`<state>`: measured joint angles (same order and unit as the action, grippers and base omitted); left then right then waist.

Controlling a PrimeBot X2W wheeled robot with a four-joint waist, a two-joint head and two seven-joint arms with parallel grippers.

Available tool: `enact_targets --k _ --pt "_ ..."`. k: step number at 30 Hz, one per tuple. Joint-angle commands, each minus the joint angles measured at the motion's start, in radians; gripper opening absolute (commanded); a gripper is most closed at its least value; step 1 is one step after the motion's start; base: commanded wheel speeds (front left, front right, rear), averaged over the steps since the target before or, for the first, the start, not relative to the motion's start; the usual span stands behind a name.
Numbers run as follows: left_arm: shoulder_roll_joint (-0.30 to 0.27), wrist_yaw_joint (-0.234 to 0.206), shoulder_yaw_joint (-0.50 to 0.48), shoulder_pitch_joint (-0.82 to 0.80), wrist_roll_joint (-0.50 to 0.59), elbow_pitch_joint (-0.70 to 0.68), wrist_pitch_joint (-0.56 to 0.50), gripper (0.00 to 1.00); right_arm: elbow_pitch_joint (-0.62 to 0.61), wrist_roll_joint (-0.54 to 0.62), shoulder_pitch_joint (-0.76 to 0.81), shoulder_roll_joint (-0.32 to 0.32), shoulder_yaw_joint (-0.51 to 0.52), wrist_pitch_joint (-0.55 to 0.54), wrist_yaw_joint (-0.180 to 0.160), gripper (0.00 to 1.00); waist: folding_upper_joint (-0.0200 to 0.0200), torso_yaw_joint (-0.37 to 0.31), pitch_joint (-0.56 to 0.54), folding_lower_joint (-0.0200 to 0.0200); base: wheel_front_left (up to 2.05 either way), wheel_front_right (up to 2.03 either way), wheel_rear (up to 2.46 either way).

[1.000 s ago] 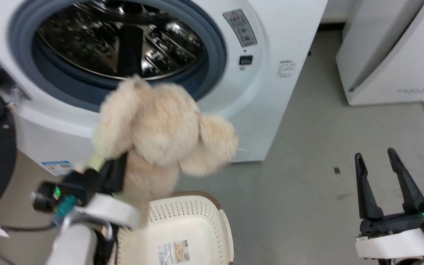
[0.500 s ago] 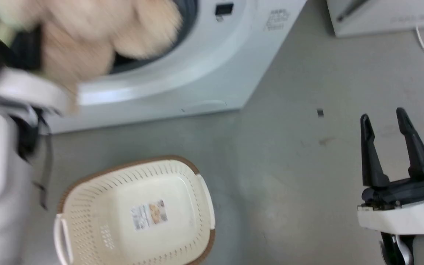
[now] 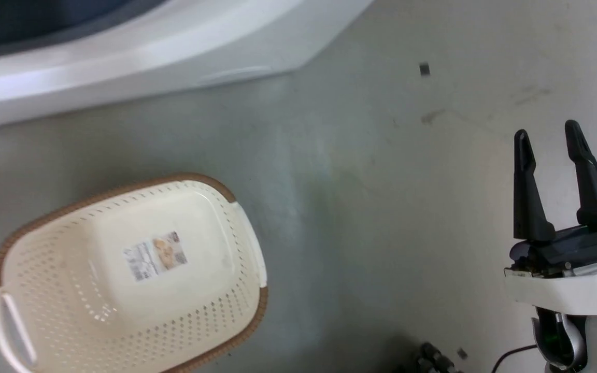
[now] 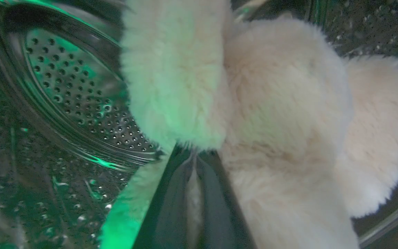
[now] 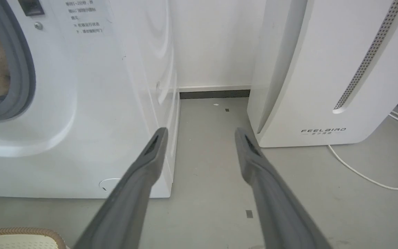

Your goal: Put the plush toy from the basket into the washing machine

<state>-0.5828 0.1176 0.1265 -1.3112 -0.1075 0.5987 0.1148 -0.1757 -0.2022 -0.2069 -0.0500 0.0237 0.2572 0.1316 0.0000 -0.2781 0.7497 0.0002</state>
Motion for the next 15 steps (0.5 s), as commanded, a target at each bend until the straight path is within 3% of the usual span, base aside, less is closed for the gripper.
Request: enact_targets --k 1,7,15 --pt "-0.005 0.003 0.01 -0.017 0.004 0.019 0.002 0.0 -0.006 -0.005 -0.017 0.0 -0.002 0.005 -0.001 1.0 0.0 -0.027 0.047 -0.0002 0.0 0.0 0.0" --pt "-0.012 0.012 0.101 -0.109 -0.006 0.178 -0.002 0.0 -0.018 -0.016 -0.022 0.0 -0.017 0.005 -0.001 1.0 0.0 -0.029 0.095 -0.0002 0.0 0.0 0.0" --pt "-0.028 0.013 0.374 -0.129 -0.143 0.266 -0.017 0.0 -0.016 -0.019 -0.033 0.0 -0.001 0.005 -0.001 1.0 0.0 -0.008 0.108 -0.0002 0.0 0.0 0.0"
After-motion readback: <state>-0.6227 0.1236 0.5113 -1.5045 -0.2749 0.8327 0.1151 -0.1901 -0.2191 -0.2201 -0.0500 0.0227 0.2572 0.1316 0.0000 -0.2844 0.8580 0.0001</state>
